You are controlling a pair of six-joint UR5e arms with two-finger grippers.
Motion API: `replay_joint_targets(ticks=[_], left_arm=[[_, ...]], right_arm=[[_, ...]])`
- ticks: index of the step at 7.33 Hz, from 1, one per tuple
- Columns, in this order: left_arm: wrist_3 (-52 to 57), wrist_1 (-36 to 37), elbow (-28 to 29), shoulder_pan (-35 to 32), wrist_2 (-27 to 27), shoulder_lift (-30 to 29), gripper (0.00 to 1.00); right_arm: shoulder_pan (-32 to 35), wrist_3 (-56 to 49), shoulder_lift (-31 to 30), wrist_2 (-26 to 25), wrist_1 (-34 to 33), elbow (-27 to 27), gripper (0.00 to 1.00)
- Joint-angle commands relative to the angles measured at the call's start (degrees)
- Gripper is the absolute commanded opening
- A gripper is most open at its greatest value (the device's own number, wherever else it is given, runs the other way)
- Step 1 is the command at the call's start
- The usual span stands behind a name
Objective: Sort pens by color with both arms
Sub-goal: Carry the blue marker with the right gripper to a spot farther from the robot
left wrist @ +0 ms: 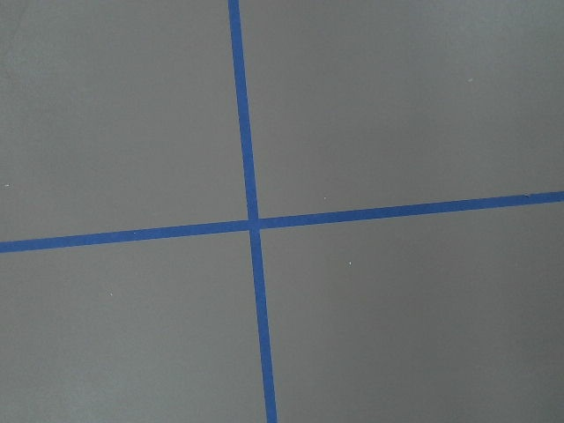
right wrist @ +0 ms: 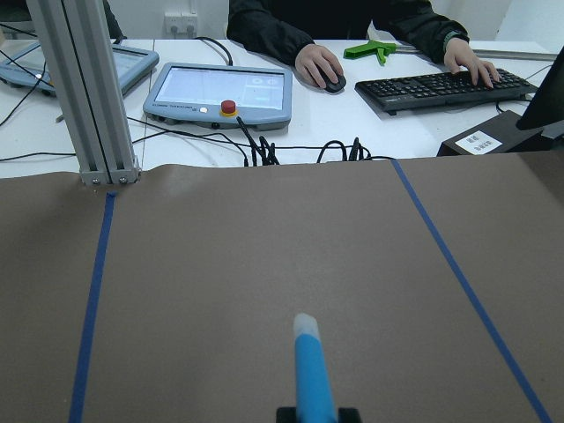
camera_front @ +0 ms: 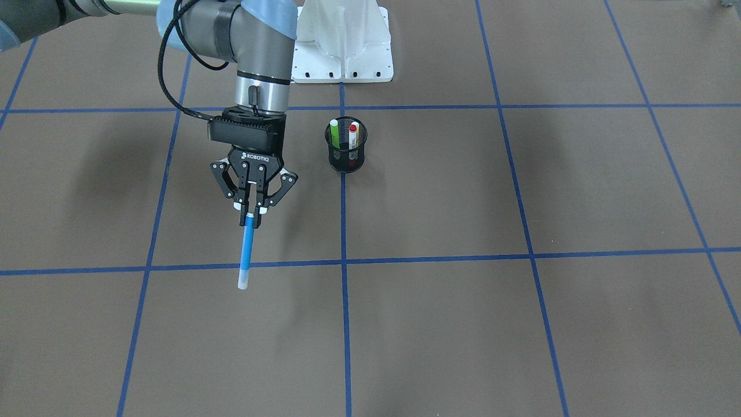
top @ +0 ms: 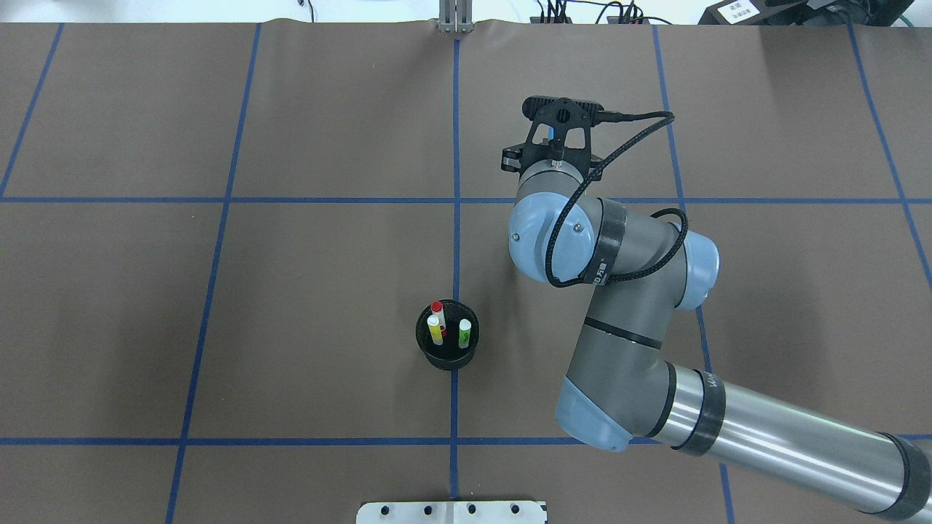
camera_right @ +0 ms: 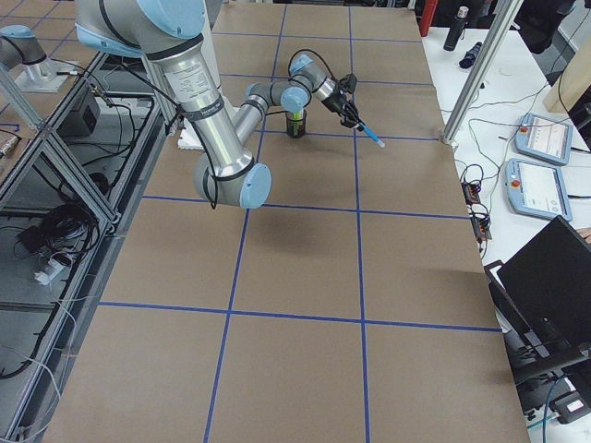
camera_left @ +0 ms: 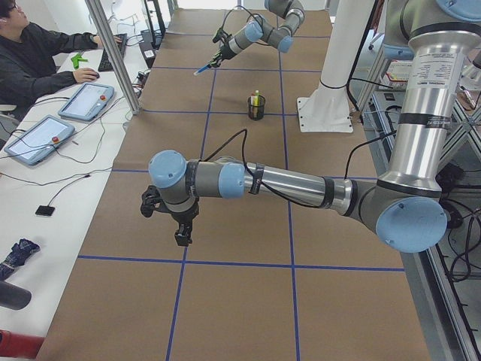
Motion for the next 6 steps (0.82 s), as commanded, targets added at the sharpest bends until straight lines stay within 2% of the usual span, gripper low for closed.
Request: replay_joint_targets(ticks=[1, 6], left_arm=[[0.07, -0.09, 2.25, 0.02, 0.00, -1.04, 1.00], [0.07, -0.09, 4.28, 0.02, 0.00, -1.84, 1.00]], right_arm=[[-1.38, -1.77, -1.69, -0.73, 8.13, -3.25, 0.00], [-3.06, -7.49, -1.43, -2.57, 11.67, -7.82, 0.00]])
